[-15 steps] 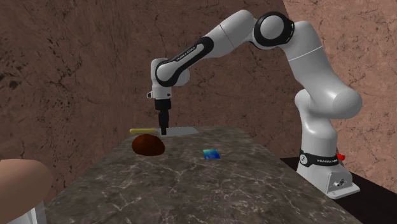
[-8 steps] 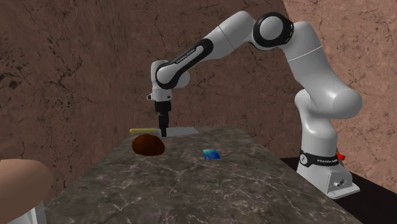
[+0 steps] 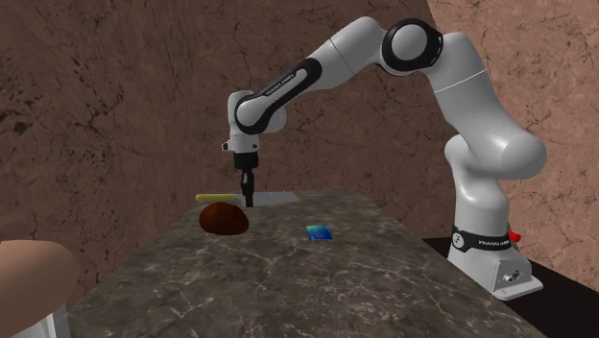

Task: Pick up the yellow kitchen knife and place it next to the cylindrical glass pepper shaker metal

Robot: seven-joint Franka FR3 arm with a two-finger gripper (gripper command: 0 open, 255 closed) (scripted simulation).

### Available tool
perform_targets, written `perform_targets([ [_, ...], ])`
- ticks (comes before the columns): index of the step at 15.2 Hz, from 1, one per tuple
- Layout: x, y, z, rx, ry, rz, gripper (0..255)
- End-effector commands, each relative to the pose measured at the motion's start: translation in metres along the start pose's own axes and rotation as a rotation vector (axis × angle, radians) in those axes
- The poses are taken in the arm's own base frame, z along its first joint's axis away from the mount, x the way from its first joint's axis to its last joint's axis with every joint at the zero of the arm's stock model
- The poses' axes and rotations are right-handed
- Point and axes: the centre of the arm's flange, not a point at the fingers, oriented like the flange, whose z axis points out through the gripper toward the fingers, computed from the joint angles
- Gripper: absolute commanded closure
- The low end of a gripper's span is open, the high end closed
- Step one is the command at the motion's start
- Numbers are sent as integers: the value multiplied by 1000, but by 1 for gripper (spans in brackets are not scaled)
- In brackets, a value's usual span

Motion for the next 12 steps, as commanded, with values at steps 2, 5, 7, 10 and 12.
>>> perform_targets([
  [2,0,-1,1,1,-1,-1,255],
  [5,0,-1,-5,1,-1,-1,255],
  [7,0,-1,-15,1,-1,-1,255],
  [10,-1,-1,-31,1,-1,-1,255],
  [12,-2,-1,-42,1,-1,-1,255],
])
